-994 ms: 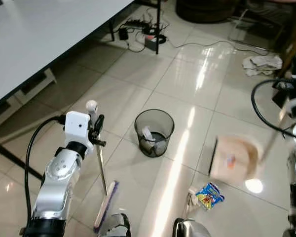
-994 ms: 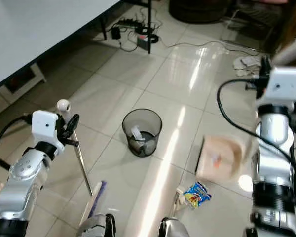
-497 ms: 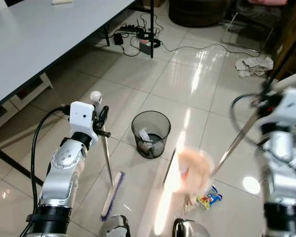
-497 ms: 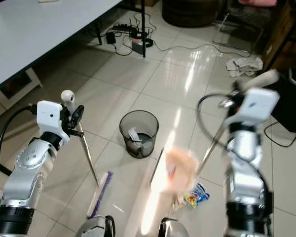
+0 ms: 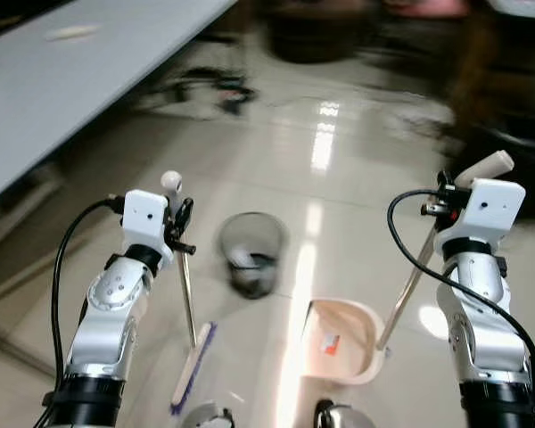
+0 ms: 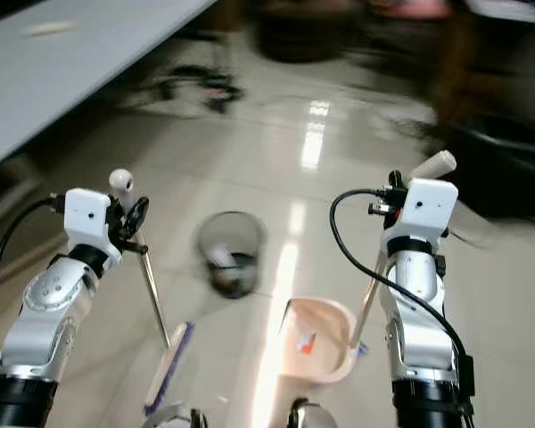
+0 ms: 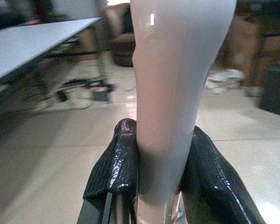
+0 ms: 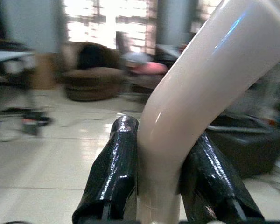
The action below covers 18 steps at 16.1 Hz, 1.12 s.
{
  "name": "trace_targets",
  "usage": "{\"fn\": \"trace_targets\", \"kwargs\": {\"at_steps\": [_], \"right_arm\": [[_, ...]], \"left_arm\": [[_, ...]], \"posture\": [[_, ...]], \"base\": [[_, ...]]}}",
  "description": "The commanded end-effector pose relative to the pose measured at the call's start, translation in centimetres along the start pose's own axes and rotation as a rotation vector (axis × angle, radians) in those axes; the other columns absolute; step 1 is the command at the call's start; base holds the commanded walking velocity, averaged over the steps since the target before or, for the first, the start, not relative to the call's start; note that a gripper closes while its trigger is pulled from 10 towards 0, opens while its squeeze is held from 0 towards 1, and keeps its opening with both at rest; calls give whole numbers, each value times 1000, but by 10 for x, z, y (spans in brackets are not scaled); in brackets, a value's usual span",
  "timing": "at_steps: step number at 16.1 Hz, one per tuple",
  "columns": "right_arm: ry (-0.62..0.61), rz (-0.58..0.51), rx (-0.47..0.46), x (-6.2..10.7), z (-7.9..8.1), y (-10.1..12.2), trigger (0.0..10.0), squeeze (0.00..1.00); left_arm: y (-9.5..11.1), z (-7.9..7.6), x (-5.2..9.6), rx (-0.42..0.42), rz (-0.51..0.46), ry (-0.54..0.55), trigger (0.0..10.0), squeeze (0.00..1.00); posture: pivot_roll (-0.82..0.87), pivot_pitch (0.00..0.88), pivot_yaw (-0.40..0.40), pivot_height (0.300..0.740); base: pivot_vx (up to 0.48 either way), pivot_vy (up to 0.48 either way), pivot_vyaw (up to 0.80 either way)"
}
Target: Sweep floor
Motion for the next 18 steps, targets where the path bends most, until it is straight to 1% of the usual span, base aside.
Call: {"fn": "trace_targets", "kwargs": {"at_steps": [1, 4, 6, 7, 10, 12, 14, 18], "right_arm": [[-16, -7, -25, 2, -2, 4, 10000, 0], [7, 20, -39, 6, 8, -1, 10000, 0], [43, 48, -45, 6, 13, -6, 10000, 0], [67, 61, -27, 6, 15, -8, 10000, 0], [81, 64, -42, 2, 17, -6, 10000, 0], [119, 48, 6, -1, 19, -2, 10000, 0], [126, 40, 2, -1, 20, 0, 10000, 0], [137, 25, 11, -6, 22, 3, 10000, 0]], "left_arm": [[6, -2, -2, 4, -37, -4, 10000, 0], [9, -8, -3, -1, -58, -15, 10000, 0], [9, -10, -3, 2, -53, -14, 10000, 0], [9, -11, -3, 4, -54, -10, 10000, 0], [10, -12, -4, 5, -60, 9, 10000, 0], [9, -10, -5, -6, -55, 28, 10000, 0], [9, -11, -5, -29, -55, 22, 10000, 0], [11, -9, -9, -29, -58, 37, 10000, 0]], "posture": [[5, 6, 33, 740], [-4, 11, 32, 740], [-6, 14, 27, 740], [-5, 12, 23, 740], [-8, 10, 16, 740], [-9, 0, 13, 740], [-8, 0, 11, 740], [-11, 0, 19, 740]], "base": [[0, 0, -800], [0, 0, -800], [0, 0, -725], [0, -420, 0], [0, -436, 0], [0, -441, 0], [0, -446, 800], [0, -447, 800]]}}
Point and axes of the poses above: a point about 5 cm out from each wrist's last joint towards the gripper, its own x axis pointing back from the gripper into the wrist, its own y axis along the axis of the wrist's last joint, z = x × y, the point moved 3 cm from there along -x, pointing out of the wrist towards the gripper, and after that the axes turned 7 degrees about -x, right-handed, at the moved point
